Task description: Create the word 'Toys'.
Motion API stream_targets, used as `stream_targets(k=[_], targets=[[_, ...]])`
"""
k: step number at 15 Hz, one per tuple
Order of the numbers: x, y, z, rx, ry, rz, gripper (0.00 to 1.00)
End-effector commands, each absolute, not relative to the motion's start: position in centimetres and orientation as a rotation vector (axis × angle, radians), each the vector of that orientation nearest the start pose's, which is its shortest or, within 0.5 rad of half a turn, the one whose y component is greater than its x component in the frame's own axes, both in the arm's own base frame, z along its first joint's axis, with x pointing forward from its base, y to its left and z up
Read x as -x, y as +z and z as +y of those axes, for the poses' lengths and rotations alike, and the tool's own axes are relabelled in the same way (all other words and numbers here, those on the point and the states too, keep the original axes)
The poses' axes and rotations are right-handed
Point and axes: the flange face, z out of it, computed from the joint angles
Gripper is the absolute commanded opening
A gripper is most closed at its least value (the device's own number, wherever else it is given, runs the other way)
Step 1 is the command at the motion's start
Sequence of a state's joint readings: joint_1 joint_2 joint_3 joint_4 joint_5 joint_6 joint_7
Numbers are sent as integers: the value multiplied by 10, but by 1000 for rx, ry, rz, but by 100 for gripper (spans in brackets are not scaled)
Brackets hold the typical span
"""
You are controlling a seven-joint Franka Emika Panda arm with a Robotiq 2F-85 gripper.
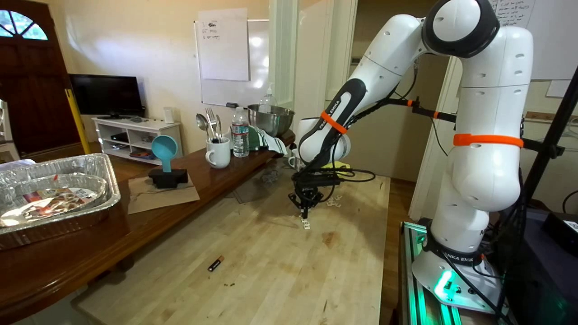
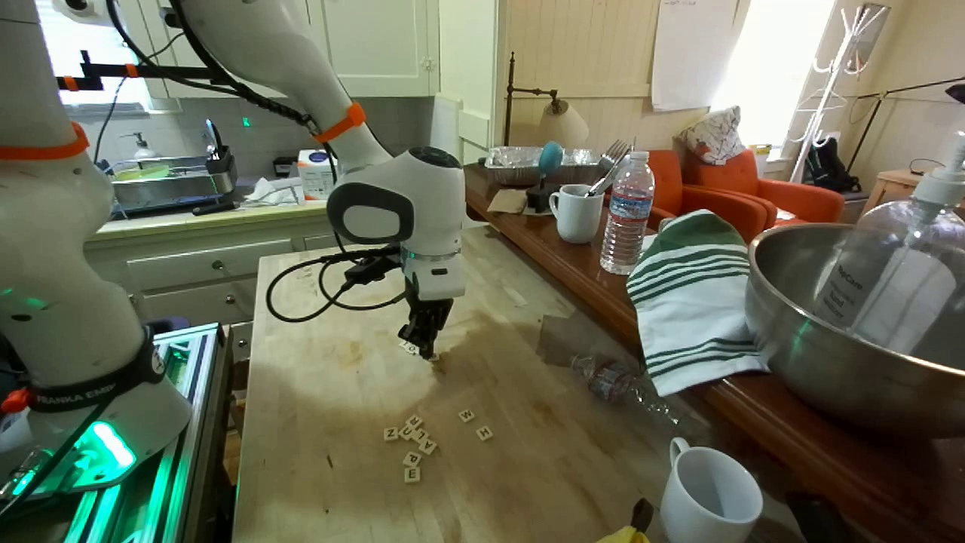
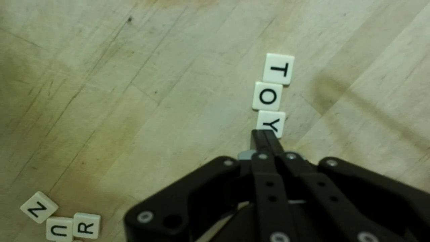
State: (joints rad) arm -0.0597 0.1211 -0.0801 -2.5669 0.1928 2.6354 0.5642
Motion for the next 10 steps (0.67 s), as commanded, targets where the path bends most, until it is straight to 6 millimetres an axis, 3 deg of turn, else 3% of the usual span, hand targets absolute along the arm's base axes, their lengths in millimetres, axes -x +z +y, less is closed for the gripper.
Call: stream_targets(k=[1, 10], targets=[[-437, 211, -66, 2746, 118, 1312, 0], [-435, 238, -73, 2723, 17, 1226, 0]])
